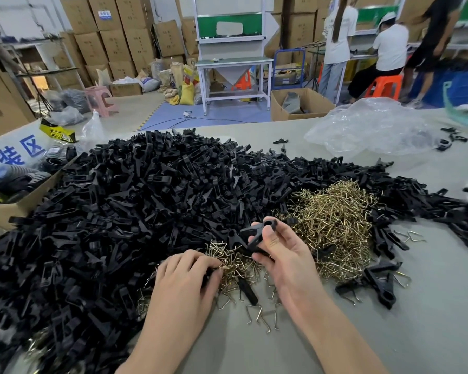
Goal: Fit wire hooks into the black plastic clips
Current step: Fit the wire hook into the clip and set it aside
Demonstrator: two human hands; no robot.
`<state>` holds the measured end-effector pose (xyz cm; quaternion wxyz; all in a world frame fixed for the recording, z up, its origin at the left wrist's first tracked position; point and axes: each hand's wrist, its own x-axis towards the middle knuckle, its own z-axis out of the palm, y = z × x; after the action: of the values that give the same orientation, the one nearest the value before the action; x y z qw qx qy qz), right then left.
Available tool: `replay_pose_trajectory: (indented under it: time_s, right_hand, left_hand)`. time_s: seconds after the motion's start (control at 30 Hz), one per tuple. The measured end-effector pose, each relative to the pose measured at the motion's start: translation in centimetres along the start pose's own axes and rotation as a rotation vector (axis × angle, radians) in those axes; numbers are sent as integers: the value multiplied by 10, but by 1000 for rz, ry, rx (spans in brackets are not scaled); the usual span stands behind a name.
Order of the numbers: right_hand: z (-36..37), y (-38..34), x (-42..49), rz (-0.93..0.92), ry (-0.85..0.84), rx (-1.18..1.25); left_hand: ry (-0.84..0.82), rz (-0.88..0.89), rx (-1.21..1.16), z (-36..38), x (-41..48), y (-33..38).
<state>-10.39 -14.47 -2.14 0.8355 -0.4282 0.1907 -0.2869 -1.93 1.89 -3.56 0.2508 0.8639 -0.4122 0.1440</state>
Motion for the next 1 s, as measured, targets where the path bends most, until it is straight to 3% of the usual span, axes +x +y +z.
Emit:
replay_pose_trajectory:
  time_s: [0.5,0.63,0.8,1.0]
  right_hand:
    - [7,3,-8,92,-248,-7]
    - [8,4,-10,128,-283,13]
    - [8,3,-10,136,-280,17]
    - [10,5,-12,172,-312,26]
  left_hand:
    - [132,-307,-493,-7,1,4]
    - [117,-327,-504,-7,1,5]
    - [139,-267,-340,-12,-1,7]
    - [202,-202,-417,-11,3,14]
